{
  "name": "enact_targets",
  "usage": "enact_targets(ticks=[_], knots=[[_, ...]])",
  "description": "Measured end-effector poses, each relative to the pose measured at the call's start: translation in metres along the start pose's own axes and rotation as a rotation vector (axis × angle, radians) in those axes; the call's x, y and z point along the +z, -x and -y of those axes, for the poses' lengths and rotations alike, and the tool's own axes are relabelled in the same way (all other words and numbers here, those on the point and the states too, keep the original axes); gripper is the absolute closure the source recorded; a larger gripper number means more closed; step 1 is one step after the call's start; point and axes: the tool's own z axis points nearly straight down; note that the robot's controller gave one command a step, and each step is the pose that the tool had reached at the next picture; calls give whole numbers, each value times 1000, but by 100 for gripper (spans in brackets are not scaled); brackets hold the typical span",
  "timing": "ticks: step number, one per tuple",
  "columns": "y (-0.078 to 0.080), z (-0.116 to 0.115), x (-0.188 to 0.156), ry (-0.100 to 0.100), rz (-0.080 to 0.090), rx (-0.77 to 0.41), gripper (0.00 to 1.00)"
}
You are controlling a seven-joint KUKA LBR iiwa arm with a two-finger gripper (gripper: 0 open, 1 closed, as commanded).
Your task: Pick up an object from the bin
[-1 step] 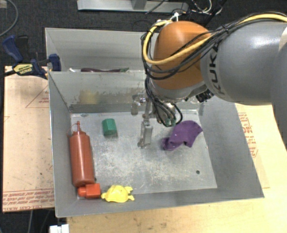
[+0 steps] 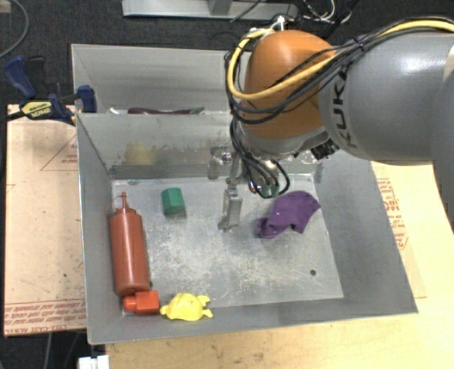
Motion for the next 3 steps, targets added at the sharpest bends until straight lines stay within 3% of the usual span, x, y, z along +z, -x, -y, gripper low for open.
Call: enact_targets(ticks=[1, 2, 3], knots=[[43, -39, 46, 2, 6, 42, 0], [62, -63, 90, 2, -5, 68, 0], [41, -52, 50, 2, 1, 71, 0]])
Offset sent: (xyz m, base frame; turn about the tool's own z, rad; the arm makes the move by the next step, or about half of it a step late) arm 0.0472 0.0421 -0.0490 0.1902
